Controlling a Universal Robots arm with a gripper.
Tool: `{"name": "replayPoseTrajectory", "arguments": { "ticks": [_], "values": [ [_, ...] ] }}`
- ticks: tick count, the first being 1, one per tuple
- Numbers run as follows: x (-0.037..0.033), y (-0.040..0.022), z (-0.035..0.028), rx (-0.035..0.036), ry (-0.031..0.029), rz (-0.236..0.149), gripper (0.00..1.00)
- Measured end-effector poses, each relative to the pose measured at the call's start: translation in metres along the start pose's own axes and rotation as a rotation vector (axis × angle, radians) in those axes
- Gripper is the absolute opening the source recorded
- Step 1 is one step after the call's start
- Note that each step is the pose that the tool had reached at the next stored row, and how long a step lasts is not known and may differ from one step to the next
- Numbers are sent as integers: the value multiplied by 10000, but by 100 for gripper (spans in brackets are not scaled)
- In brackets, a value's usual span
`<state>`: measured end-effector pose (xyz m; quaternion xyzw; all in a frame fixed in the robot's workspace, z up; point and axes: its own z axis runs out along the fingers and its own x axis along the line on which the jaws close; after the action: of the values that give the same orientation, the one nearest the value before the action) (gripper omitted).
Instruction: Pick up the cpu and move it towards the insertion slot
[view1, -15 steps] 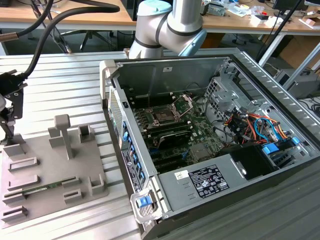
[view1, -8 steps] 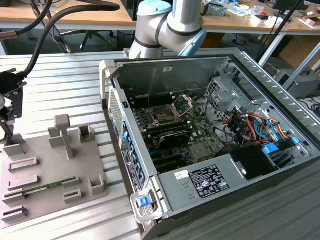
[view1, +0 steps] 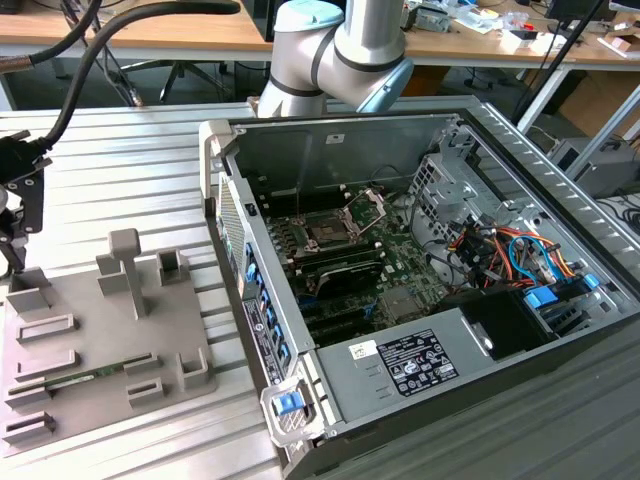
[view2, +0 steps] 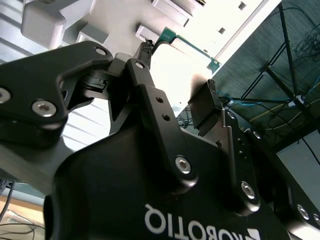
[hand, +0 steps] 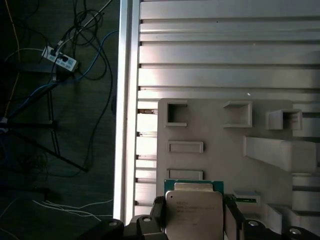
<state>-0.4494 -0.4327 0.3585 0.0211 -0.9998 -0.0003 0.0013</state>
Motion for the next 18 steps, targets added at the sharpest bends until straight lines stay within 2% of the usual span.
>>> {"name": "replayPoseTrajectory", "arguments": {
  "ticks": [18],
  "values": [
    [0,0,-79,0,0,1,55]
  ]
}}
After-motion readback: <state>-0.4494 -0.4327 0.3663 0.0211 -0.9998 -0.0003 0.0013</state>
